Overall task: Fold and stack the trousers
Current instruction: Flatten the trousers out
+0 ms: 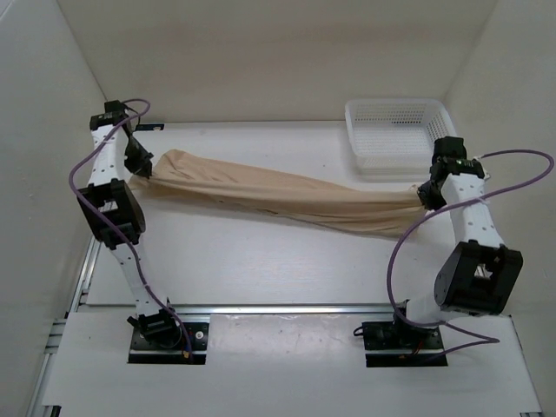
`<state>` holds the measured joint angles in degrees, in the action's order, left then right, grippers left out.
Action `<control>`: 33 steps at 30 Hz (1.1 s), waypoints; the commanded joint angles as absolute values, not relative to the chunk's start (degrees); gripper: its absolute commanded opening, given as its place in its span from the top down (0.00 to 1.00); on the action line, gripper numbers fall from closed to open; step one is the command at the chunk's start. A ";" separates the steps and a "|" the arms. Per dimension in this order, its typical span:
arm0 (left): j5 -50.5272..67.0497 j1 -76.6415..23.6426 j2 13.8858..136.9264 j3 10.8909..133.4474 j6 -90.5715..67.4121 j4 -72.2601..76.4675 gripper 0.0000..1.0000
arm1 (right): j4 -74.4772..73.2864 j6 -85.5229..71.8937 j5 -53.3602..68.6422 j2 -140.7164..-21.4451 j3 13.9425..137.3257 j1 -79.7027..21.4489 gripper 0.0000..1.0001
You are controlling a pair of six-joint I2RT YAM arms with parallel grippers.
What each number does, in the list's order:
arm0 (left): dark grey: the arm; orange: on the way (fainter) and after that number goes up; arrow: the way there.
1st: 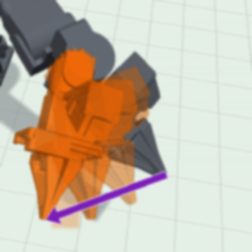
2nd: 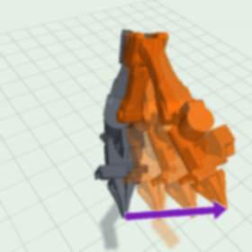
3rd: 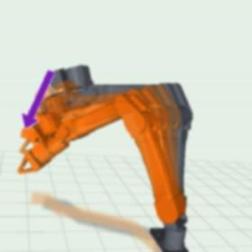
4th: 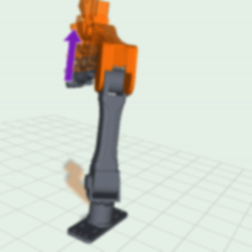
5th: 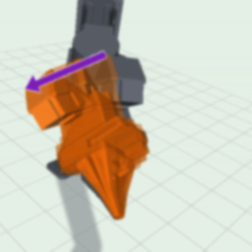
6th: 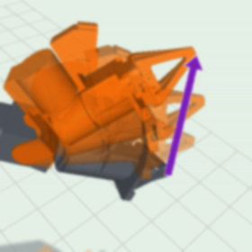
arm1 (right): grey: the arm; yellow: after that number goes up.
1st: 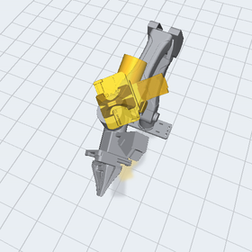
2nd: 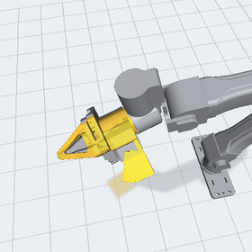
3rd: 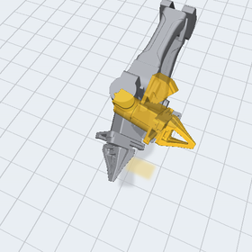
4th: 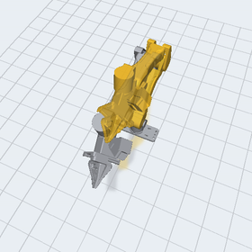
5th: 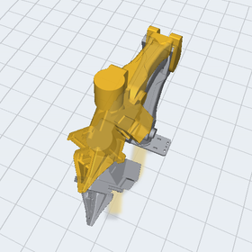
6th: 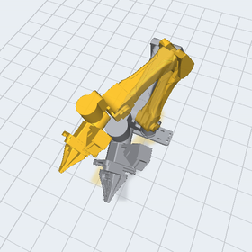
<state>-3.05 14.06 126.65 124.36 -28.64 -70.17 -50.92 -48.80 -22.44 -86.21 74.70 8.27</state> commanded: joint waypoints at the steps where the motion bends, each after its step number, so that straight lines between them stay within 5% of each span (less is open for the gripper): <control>1: -6.25 17.48 112.26 114.30 -27.42 -69.79 0.89 | -52.99 -47.38 -26.54 -78.50 70.08 9.93 1.00; 2: -6.24 18.10 110.50 107.47 -28.20 -69.09 0.87 | -53.00 -47.37 -26.54 -75.70 68.57 9.93 1.00; 6: -8.70 20.91 102.42 92.75 -30.58 -67.78 0.16 | -53.61 -46.76 -24.62 -70.32 61.62 10.55 1.00; 7: -8.70 21.70 101.52 90.11 -30.59 -66.81 0.08 | -53.61 -46.76 -24.61 -69.53 59.26 11.07 1.00; 9: -3.97 24.34 100.99 85.35 -30.59 -65.13 0.07 | -53.61 -46.76 -23.99 -68.04 56.97 11.07 1.00; 13: -2.37 26.37 102.30 83.14 -31.11 -65.13 0.37 | -53.61 -46.23 -22.85 -65.93 56.25 11.07 1.00; 15: -2.37 26.37 102.30 81.49 -31.11 -65.13 0.60 | -53.61 -45.62 -22.33 -65.40 56.25 11.07 1.00; 17: -1.50 26.37 101.78 79.47 -31.11 -64.51 0.69 | -53.09 -45.62 -21.72 -65.39 56.25 11.07 1.00; 19: -0.89 26.37 102.39 77.79 -31.11 -64.51 0.63 | -52.48 -45.62 -21.71 -65.39 56.25 11.07 1.00; 21: -0.35 26.37 103.09 75.16 -31.11 -63.90 0.42 | -52.47 -45.62 -21.18 -65.91 56.25 11.07 1.00; 22: -0.35 26.37 103.10 74.36 -31.11 -63.29 0.41 | -51.86 -45.62 -21.18 -65.92 56.86 11.07 1.00; 31: -4.13 25.05 108.27 75.32 -33.39 -57.93 0.47 | -50.72 -44.47 -20.65 -67.67 58.01 11.60 1.00; 33: -4.66 24.43 109.33 75.84 -33.40 -57.22 0.55 | -50.71 -43.95 -20.65 -67.68 58.01 11.60 1.00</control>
<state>-2.81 25.34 108.99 73.47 -32.64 -59.99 -52.16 -45.30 -20.62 -67.42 55.72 11.27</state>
